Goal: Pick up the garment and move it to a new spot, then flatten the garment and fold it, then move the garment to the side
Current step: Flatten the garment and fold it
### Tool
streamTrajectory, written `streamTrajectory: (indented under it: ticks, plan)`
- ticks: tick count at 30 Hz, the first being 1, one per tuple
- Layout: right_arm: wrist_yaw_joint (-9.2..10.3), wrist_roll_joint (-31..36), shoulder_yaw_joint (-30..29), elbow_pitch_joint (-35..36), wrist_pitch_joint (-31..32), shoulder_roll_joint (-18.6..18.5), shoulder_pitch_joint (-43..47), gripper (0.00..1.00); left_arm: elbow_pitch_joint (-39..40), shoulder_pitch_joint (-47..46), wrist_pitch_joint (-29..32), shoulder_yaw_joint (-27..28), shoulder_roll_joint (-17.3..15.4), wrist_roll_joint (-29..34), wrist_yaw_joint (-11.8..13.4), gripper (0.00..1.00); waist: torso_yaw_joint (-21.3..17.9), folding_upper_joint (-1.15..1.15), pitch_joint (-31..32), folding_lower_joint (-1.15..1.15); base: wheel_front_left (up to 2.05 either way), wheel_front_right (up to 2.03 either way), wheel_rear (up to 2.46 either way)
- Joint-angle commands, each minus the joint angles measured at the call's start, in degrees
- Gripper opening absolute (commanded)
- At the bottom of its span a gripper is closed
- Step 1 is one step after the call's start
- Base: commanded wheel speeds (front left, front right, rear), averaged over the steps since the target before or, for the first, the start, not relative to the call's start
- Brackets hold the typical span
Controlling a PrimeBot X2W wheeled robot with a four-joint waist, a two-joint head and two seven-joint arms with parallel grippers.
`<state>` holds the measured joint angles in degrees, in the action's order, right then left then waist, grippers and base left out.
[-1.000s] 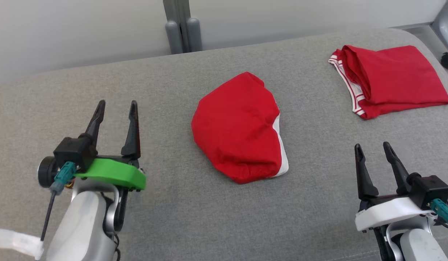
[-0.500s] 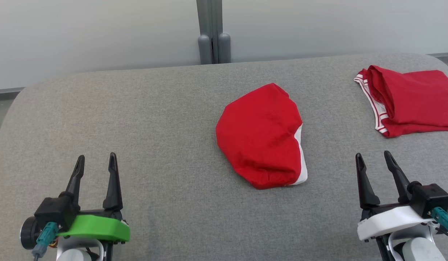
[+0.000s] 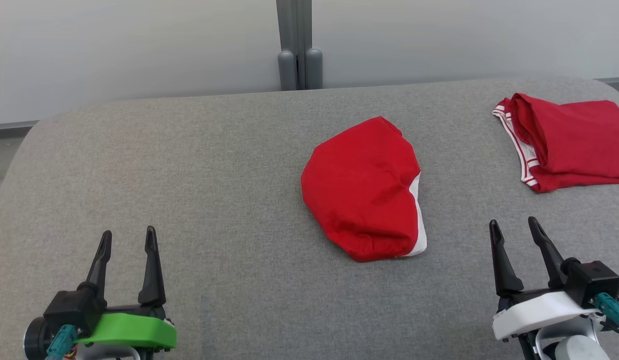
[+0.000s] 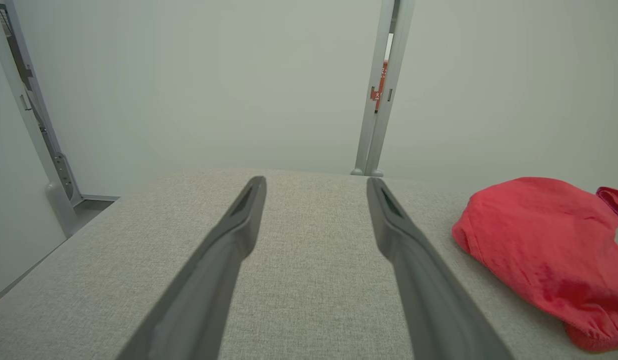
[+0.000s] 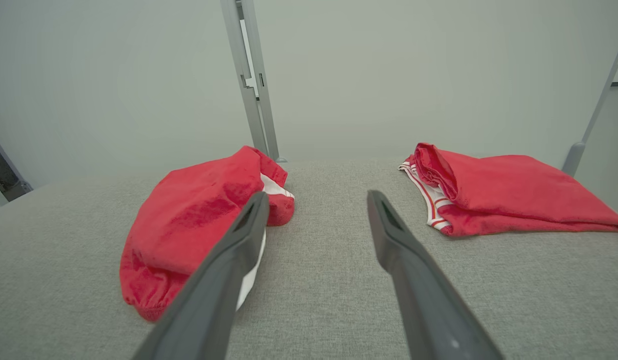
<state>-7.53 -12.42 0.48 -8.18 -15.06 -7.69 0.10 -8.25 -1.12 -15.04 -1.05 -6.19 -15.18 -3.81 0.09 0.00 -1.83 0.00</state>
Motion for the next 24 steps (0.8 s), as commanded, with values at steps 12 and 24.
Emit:
streamTrajectory:
  ticks: [12,24]
  plan:
    - [0.09,-0.4,0.1,-0.7,-0.1,0.3,0.6,1.00,-1.5,0.7,-0.2,1.9,1.5,2.0,-1.7,1.00,-0.3,0.00,0.1,0.00,0.00,0.00,0.00]
    - [0.09,-0.5,0.6,-1.3,-0.1,0.3,0.5,1.00,-2.1,0.9,-0.2,3.0,2.2,3.4,-2.5,1.00,-0.5,0.00,0.6,0.00,0.00,0.00,0.00]
